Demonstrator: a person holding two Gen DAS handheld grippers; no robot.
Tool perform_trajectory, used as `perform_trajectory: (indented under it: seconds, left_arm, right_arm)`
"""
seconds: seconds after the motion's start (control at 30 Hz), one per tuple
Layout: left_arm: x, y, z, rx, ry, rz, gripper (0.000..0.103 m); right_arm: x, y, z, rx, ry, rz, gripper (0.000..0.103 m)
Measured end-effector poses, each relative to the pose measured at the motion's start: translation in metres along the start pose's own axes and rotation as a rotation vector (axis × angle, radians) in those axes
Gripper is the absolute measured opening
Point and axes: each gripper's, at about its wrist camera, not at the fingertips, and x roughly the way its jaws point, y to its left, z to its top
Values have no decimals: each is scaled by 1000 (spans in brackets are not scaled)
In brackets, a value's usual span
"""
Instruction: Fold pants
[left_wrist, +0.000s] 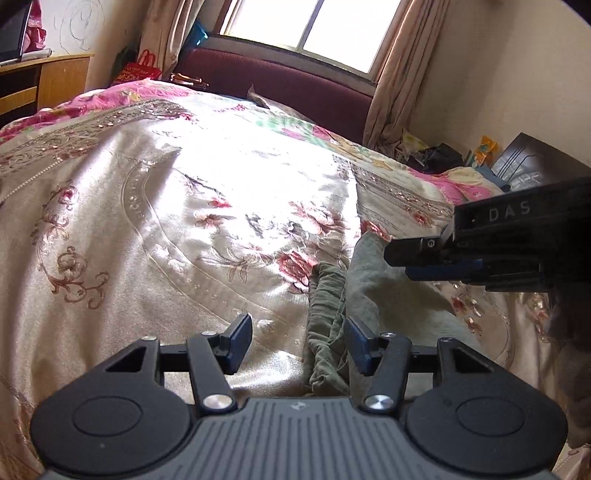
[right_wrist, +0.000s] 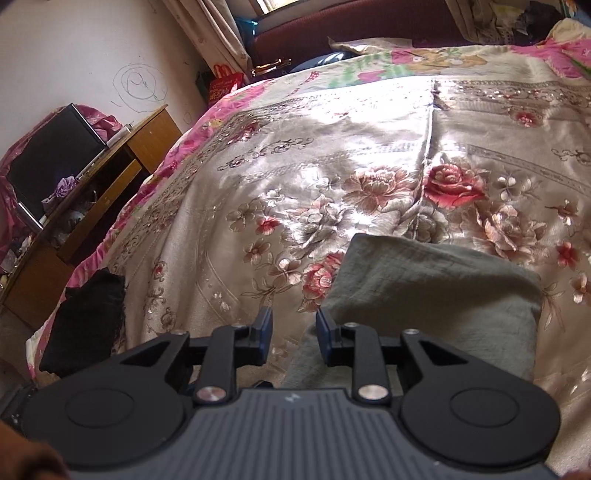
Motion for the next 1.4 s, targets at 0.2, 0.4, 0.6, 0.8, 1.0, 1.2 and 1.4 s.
perform_trajectory:
  seconds: [0.2, 0.4, 0.6, 0.8, 1.0, 1.2, 1.4]
  left_arm:
    - [-11, -28, -3, 153, -117, -53, 69]
    - [16, -59, -16, 329, -15, -57, 70]
    - [54, -56, -25, 339, 152, 10, 77]
    - [39, -54, -23, 302, 86, -19, 78]
    - [33, -59, -24, 317, 61, 6, 78]
    - [15, -70, -29, 358, 29, 27, 78]
    - [-7, -84, -31, 374, -76, -36, 87]
  right_arm:
    - [32, -27, 8, -57, 35, -142, 28]
    - [62, -42, 10, -74, 58, -155, 28]
    - [77, -48, 8, -85, 81, -160, 29]
    - [54, -46, 7, -104, 45, -170, 29]
    - [30, -53, 1, -101, 26, -190, 29]
    - [16, -62, -15, -81, 26, -188, 29]
    - [-1, -70, -30, -65, 21, -177, 30]
